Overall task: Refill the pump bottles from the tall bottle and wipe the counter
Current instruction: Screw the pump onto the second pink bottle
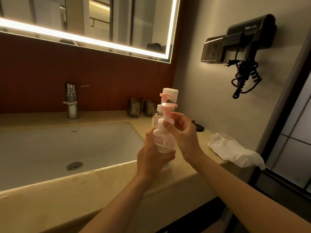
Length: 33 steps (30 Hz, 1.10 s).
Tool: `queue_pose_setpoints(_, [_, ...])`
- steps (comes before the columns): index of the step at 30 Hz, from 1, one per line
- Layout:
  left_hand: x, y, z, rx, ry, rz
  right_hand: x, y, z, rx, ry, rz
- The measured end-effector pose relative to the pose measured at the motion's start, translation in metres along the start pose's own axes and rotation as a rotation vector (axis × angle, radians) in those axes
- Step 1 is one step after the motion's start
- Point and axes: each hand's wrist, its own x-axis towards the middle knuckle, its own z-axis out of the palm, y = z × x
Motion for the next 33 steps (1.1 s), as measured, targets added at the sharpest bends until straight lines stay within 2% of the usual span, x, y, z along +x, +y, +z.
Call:
queue_pose_setpoints(5, [0.000, 0.001, -0.002, 0.000, -0.005, -0.016, -0.002, 0.006, 0.000, -0.109, 0.038, -0.024])
queue_pose_setpoints(11, [0.002, 0.001, -0.002, -0.007, 0.000, -0.031, 0.013, -0.009, 0.005, -0.253, -0.252, 0.053])
queue_pose_setpoints(20, [0.002, -0.001, -0.001, -0.027, -0.002, -0.019, -0.006, -0.008, 0.005, -0.559, 0.013, -0.082])
queue_pose_setpoints(22, [0.002, -0.001, -0.001, -0.032, -0.001, -0.024, -0.002, -0.011, 0.007, -0.576, -0.005, -0.089])
queue_pose_setpoints(26, [0.002, 0.001, -0.003, -0.026, -0.011, -0.033, 0.010, -0.018, 0.014, -0.472, -0.176, 0.039])
queue_pose_setpoints(33, [0.002, 0.000, -0.002, -0.041, -0.016, -0.032, -0.001, -0.012, 0.015, -0.530, -0.088, 0.062])
